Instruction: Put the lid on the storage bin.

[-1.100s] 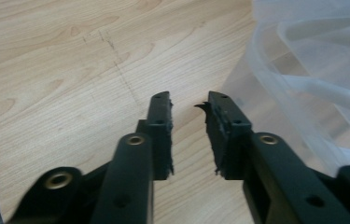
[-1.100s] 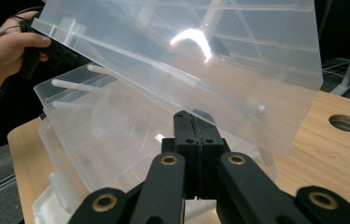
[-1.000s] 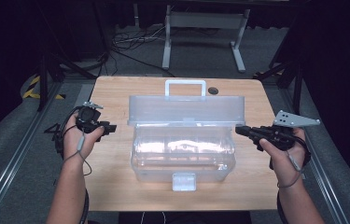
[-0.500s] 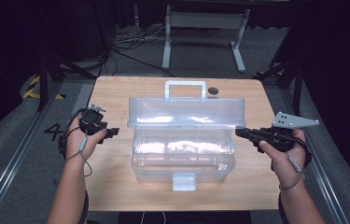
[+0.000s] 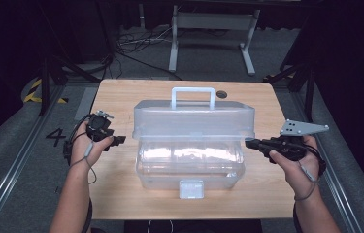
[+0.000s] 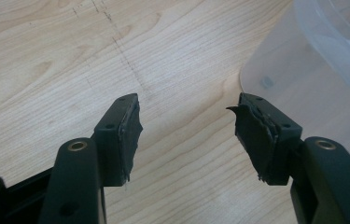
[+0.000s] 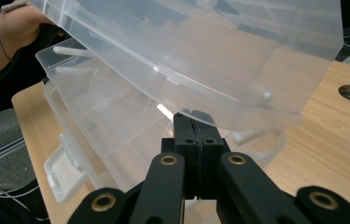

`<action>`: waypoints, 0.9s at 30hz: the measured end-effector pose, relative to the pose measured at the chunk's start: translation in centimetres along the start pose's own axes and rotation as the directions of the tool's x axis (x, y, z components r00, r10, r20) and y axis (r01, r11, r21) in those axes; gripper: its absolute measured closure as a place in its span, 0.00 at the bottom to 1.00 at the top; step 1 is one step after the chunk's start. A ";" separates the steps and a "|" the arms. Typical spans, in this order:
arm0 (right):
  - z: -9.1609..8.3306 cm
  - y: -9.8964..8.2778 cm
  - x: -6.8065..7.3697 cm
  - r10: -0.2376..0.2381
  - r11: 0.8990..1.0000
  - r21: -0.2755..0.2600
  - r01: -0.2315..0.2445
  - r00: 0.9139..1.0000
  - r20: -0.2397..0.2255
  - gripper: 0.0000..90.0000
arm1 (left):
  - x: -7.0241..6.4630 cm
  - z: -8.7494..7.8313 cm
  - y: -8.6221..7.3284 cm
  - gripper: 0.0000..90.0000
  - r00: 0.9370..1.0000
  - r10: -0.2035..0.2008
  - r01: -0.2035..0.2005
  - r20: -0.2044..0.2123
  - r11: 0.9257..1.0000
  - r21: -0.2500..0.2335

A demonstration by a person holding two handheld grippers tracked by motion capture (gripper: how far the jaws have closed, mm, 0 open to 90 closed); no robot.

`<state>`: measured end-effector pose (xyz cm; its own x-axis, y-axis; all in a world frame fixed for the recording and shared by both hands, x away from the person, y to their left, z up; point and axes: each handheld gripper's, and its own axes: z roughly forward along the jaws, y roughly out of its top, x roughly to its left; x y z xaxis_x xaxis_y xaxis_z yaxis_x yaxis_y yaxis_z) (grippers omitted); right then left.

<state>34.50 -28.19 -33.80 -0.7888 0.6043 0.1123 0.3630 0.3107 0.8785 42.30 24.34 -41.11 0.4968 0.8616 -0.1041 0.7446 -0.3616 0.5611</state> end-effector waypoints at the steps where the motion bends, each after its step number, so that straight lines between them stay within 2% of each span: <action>1: 0.0 0.0 0.0 -0.005 1.000 0.011 0.005 1.000 0.000 1.00 | 0.0 0.1 0.0 0.45 1.000 0.001 -0.001 0.001 1.000 0.007; 6: 0.1 -0.1 0.1 -0.009 0.999 0.044 0.009 1.000 0.005 1.00 | 0.0 0.3 0.0 0.45 1.000 0.009 -0.009 0.005 1.000 0.019; 8: 0.1 -0.2 0.1 -0.010 0.998 0.059 0.010 1.000 0.006 1.00 | 0.0 0.3 -0.1 0.45 1.000 -0.003 0.003 0.003 1.000 0.020; 15: 0.2 -0.2 0.3 -0.022 0.994 0.111 0.022 1.000 0.001 1.00 | 0.2 0.5 -0.2 0.43 1.000 -0.004 0.003 0.006 0.999 0.044; 27: 0.2 -0.3 0.6 -0.053 0.977 0.207 0.053 0.999 -0.006 1.00 | 0.4 1.1 -0.6 0.41 1.000 -0.003 0.003 0.010 0.997 0.082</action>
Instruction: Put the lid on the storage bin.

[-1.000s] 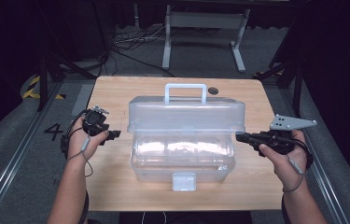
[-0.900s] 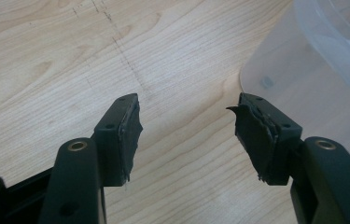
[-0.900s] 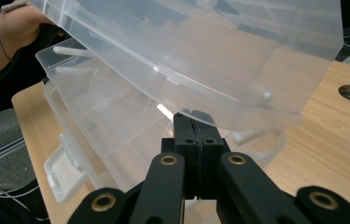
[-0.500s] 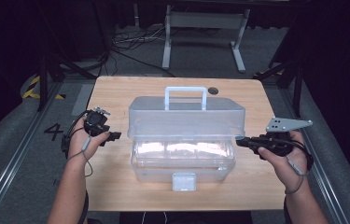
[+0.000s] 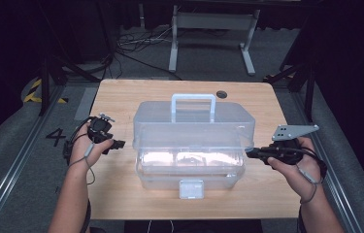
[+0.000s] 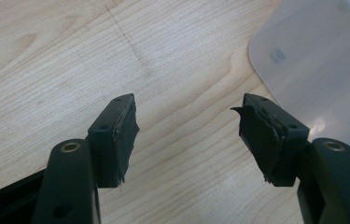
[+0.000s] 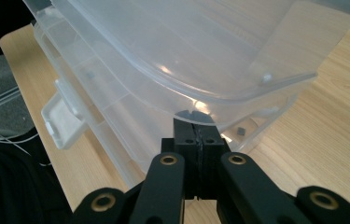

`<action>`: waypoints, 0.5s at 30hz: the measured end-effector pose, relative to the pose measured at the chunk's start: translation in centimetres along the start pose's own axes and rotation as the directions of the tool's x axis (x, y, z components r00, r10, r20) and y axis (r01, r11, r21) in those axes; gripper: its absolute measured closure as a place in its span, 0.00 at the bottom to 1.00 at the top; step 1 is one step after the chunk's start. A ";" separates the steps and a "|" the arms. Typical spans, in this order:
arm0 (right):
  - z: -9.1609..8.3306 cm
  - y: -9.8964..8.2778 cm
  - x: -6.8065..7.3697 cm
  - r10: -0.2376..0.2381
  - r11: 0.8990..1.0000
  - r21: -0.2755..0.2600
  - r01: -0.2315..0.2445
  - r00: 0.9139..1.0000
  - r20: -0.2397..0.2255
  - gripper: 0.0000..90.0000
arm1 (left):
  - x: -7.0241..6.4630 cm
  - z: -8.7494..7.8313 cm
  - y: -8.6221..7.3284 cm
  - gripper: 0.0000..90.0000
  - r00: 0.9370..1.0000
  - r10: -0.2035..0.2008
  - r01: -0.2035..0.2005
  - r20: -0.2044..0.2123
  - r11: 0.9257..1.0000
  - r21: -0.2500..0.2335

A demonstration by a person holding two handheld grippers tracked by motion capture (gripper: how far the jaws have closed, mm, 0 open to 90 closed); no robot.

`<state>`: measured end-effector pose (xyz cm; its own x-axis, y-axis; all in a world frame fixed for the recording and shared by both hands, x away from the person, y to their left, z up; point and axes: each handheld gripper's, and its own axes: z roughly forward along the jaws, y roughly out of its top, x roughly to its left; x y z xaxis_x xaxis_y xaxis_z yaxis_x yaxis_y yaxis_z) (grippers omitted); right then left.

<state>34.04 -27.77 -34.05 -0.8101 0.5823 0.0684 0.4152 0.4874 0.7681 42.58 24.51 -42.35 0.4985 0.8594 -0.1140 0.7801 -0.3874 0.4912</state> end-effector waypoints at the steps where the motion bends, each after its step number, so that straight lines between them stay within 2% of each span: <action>1: 0.0 0.0 0.0 -0.002 1.000 0.008 0.002 1.000 0.001 1.00 | 0.0 0.0 0.0 0.41 1.000 0.000 0.000 0.002 1.000 0.003; 15: -0.1 -0.2 0.1 -0.032 0.995 0.091 0.032 0.999 0.000 1.00 | 0.2 0.1 -0.1 0.41 1.000 0.005 -0.005 0.002 1.000 0.016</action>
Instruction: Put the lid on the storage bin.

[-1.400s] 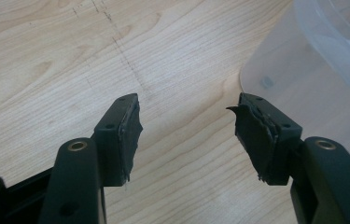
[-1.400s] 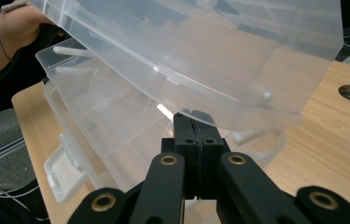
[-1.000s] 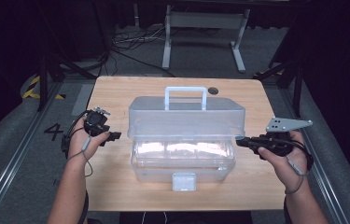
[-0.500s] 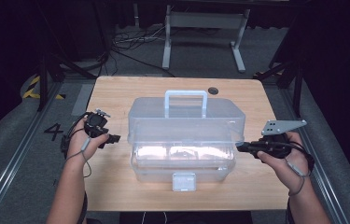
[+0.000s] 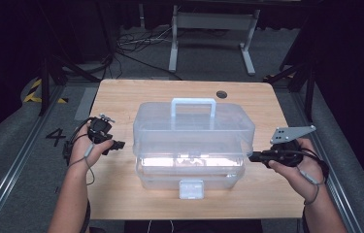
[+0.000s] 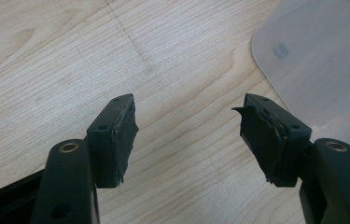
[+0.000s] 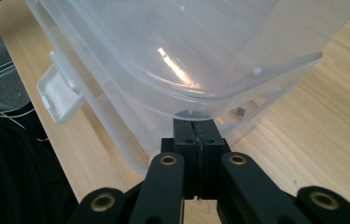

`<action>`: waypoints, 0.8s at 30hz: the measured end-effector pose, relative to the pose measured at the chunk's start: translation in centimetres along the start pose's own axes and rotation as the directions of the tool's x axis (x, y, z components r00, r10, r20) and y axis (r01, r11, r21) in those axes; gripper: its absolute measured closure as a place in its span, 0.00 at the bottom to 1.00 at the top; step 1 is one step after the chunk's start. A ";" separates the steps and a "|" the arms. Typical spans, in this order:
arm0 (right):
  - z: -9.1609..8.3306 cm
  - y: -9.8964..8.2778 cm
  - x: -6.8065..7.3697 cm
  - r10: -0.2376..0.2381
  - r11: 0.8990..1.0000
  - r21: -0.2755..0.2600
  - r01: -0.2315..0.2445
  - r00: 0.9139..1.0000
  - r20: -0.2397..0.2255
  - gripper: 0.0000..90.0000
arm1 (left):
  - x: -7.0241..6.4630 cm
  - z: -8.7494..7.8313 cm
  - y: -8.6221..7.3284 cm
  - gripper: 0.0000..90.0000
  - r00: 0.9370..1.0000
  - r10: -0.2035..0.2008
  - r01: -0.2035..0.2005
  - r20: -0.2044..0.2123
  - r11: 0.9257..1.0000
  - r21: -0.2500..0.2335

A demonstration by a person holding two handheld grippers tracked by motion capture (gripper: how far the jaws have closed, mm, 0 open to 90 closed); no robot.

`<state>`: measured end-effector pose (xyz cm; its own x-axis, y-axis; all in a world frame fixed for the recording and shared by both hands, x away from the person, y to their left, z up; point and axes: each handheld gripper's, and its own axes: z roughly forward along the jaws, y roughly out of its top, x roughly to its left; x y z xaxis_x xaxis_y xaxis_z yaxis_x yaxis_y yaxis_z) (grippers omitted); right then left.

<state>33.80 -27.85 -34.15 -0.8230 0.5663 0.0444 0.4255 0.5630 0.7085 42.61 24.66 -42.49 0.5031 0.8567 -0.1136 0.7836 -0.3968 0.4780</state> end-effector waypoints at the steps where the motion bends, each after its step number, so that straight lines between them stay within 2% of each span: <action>1: 0.0 0.0 0.0 -0.002 1.000 0.004 0.002 1.000 -0.002 1.00 | 0.0 0.0 0.0 0.41 1.000 -0.007 0.007 0.001 1.000 0.000; 8: 0.2 -0.1 0.1 -0.030 0.999 0.043 0.030 0.999 -0.016 0.99 | 0.2 0.1 -0.3 0.41 1.000 -0.009 0.009 0.002 1.000 0.009; 24: 0.7 -0.3 0.2 -0.055 0.992 0.115 0.060 0.997 -0.046 0.99 | 0.5 0.3 -0.6 0.41 1.000 -0.020 0.020 -0.002 1.000 0.018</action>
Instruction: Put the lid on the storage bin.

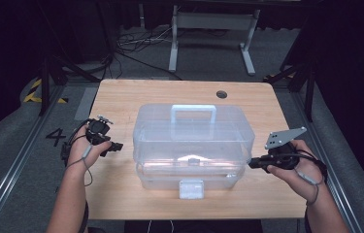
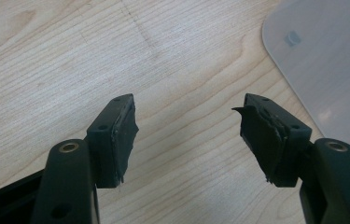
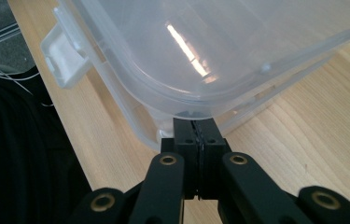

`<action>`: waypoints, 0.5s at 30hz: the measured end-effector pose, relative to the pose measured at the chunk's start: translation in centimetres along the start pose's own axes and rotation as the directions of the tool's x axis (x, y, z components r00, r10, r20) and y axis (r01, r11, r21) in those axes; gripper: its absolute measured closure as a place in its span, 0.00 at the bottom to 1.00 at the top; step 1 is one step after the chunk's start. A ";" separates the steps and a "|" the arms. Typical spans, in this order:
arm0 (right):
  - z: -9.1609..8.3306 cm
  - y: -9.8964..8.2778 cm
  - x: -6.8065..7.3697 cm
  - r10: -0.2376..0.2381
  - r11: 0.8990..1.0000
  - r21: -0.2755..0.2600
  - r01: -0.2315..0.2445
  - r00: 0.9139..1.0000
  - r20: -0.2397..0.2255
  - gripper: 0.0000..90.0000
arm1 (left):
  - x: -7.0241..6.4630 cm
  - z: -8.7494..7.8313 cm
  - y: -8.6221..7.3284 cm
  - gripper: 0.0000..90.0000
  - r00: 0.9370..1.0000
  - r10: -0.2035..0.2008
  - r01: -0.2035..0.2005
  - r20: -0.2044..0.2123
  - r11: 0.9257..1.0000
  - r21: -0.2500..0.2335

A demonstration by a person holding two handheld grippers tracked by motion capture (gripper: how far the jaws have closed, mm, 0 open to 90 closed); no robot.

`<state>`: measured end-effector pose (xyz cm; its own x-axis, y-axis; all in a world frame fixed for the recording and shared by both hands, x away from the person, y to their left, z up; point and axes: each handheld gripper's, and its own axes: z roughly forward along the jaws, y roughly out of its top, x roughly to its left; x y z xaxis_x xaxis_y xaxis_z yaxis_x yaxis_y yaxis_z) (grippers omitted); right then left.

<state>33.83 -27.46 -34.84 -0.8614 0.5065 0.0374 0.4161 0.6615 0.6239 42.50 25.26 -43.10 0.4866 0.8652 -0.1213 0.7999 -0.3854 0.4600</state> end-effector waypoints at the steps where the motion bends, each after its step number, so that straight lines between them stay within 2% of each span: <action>1: 0.0 0.0 0.0 0.000 1.000 0.000 0.000 1.000 0.000 0.99 | 0.0 0.0 0.0 0.41 1.000 0.000 0.000 0.000 1.000 0.000; 15: 1.0 -0.1 0.2 -0.036 0.995 0.088 0.038 0.999 -0.024 0.99 | 0.3 0.3 -0.2 0.40 1.000 -0.004 0.004 0.007 1.000 0.015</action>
<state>33.94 -26.90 -35.64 -0.8826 0.4689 0.0334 0.4068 0.7264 0.5539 42.61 25.48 -43.46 0.4858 0.8644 -0.1294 0.8071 -0.3868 0.4461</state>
